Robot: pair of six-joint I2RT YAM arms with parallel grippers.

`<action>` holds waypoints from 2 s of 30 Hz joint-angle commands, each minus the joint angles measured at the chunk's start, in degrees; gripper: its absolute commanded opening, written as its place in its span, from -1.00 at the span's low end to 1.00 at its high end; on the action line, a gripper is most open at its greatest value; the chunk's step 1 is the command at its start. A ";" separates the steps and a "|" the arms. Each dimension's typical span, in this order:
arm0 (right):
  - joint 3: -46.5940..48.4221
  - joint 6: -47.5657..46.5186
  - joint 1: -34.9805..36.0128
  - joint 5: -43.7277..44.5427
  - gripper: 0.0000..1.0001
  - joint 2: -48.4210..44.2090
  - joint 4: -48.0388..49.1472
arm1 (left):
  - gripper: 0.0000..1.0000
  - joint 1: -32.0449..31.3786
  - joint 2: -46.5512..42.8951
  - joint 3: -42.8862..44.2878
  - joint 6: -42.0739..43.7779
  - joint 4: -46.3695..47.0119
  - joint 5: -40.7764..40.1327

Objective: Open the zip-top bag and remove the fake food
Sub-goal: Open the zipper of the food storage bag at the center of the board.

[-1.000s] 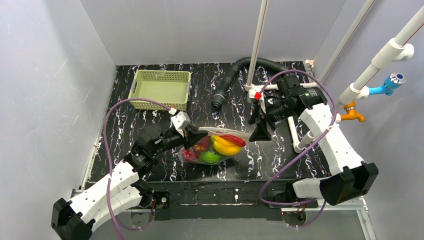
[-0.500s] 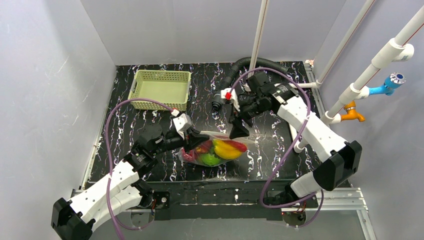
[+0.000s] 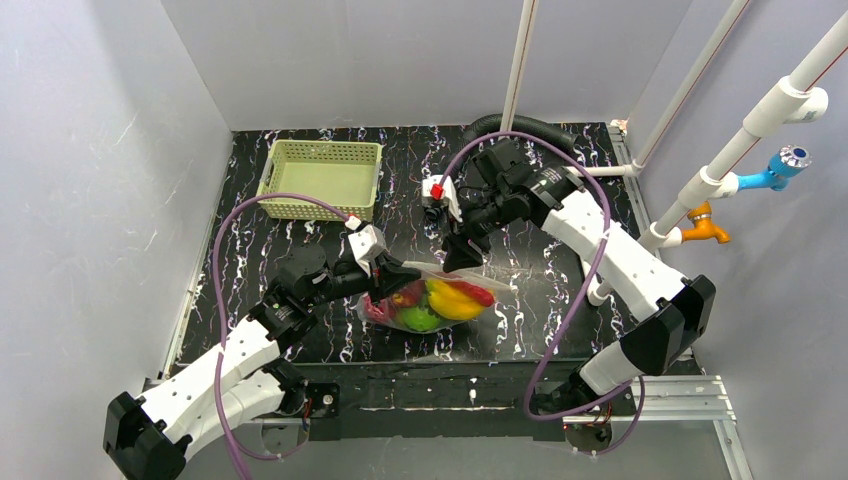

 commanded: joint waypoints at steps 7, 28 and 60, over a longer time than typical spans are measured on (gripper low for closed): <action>-0.74 0.93 2.41 2.19 0.02 1.30 1.55 | -1.00 0.30 -1.20 2.38 -0.13 2.17 1.34; -1.22 2.92 5.98 5.70 -0.79 5.55 0.67 | -1.00 0.22 -4.19 0.56 0.05 2.74 -3.42; 1.54 14.09 -1.87 42.24 -0.97 -1.51 13.55 | 0.97 0.22 -2.55 -0.01 -30.67 -5.04 -26.61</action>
